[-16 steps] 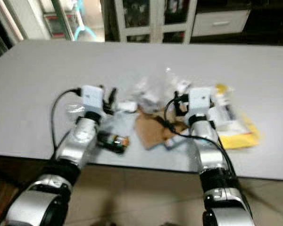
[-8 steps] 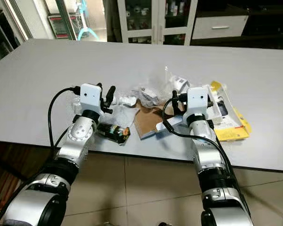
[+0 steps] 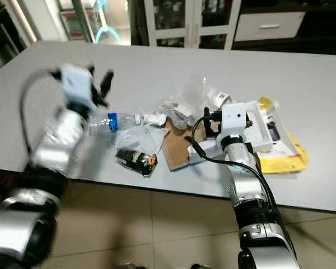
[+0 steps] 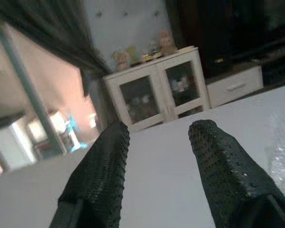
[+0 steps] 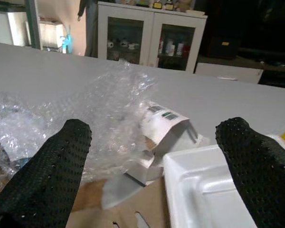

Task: Picking trash to rubbish bin

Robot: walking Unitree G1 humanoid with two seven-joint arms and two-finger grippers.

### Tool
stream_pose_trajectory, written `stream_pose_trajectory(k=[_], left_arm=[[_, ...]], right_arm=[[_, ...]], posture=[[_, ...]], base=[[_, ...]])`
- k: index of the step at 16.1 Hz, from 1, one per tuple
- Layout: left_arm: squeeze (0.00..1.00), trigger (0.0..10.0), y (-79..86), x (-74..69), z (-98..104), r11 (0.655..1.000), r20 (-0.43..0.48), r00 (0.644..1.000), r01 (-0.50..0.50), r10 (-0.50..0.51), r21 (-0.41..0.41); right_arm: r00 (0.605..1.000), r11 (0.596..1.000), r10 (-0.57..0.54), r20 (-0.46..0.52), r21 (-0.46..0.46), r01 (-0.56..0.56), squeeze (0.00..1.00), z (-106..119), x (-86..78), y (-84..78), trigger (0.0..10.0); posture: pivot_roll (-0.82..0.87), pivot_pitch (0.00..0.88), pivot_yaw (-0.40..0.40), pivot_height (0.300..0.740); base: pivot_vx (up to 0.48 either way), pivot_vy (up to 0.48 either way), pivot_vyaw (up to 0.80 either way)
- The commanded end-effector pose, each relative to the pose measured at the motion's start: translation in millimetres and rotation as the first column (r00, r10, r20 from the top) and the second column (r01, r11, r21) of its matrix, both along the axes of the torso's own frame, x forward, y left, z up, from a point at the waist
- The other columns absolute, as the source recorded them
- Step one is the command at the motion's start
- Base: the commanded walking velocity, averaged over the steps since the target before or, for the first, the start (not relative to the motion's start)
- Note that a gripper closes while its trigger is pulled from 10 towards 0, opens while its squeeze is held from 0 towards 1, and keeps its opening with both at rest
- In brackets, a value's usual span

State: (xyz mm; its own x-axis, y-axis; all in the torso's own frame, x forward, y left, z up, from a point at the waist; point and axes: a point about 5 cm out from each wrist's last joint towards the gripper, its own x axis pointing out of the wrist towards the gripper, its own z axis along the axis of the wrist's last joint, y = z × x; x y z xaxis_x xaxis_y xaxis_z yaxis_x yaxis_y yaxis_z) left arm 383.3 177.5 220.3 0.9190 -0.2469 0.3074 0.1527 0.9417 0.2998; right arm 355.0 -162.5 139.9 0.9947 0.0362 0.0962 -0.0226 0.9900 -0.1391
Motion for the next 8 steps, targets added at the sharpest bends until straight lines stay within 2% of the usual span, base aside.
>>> stream_pose_trajectory(k=[1, 3, 4, 5, 7, 8], left_arm=[[1.0, 10.0, 10.1, -0.1, 15.2, 0.997, -0.006, 0.997, 0.072, -0.072, 0.029], [1.0, 10.0, 20.4, -1.4, 20.9, 0.987, -0.052, 0.988, 0.15, -0.147, 0.06], [1.0, 10.0, 34.0, -3.1, 21.8, 0.972, -0.112, 0.978, 0.193, -0.178, 0.136], [1.0, 10.0, 36.7, -3.3, 21.5, 0.969, -0.126, 0.976, 0.197, -0.179, 0.146], [1.0, 10.0, 35.5, -4.7, 16.8, 0.965, -0.152, 0.967, 0.224, -0.203, 0.138], [1.0, 10.0, 31.6, -6.4, 11.9, 0.959, -0.17, 0.957, 0.257, -0.235, 0.123]], right_arm=[[1.0, 1.0, -0.004, -0.003, -0.002, 0.004, 0.0, -0.7, -0.1, -1.2, 10.0], [1.0, 1.0, 0.015, -0.004, 0.002, -0.015, 0.0, 0.3, 0.8, 0.5, 10.0], [0.999, 0.999, 0.054, -0.002, 0.005, -0.054, 0.0, 3.6, 1.5, 0.8, 10.0], [0.998, 0.998, 0.069, 0.0, 0.016, -0.069, 0.0, 5.3, 1.6, -0.2, 10.0], [0.995, 0.995, 0.097, 0.014, -0.038, -0.096, 0.0, 13.2, 1.8, -11.5, 10.0], [0.996, 0.993, 0.092, 0.014, -0.073, -0.091, 0.0, 17.1, 2.4, -22.5, 10.0]], posture=[[-0.04, 0.051, 0.06, 0.74], [-0.04, 0.049, 0.064, 0.74], [-0.04, 0.044, 0.073, 0.74], [-0.05, 0.041, 0.076, 0.74], [-0.05, 0.036, 0.071, 0.74], [-0.05, 0.033, 0.066, 0.74]], base=[[0.0, 0.0, 0.0], [0.0, 0.0, 0.0], [0.0, 0.0, 0.0], [0.0, 0.0, 0.0], [0.0, 0.0, 0.0], [0.0, 0.0, 0.0]])
